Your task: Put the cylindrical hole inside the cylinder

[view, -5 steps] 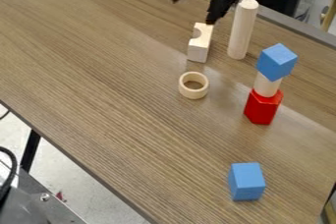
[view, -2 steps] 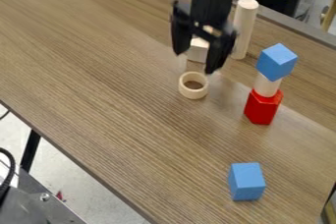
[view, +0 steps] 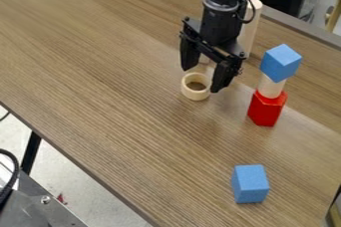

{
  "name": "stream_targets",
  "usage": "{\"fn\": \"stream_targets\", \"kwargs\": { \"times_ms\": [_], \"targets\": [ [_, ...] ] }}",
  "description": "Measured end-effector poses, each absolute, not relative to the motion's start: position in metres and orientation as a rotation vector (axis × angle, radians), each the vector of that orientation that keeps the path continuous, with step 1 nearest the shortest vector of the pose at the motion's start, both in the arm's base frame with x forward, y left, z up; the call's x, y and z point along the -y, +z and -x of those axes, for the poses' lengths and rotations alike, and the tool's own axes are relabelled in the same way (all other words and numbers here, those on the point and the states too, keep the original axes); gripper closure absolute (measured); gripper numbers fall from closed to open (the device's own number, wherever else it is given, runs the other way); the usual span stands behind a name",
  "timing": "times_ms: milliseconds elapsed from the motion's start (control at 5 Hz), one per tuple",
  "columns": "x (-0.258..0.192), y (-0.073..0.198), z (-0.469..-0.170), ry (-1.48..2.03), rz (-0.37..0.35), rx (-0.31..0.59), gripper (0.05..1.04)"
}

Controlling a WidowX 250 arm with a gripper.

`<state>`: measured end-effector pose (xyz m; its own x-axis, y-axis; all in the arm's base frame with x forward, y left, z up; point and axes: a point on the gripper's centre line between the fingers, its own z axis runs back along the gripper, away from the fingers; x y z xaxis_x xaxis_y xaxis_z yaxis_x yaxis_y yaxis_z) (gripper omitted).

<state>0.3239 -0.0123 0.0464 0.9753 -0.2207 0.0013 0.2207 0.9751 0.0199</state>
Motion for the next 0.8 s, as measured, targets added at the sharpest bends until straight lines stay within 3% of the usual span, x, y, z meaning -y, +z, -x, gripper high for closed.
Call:
{"fn": "stream_targets", "kwargs": {
  "times_ms": [600,800],
  "targets": [
    [0.006,0.044,-0.325,-0.228,-0.023,0.018,0.083],
    [-0.002,0.032,-0.318,-0.218,-0.025,-0.013,0.083]
  ]
}}
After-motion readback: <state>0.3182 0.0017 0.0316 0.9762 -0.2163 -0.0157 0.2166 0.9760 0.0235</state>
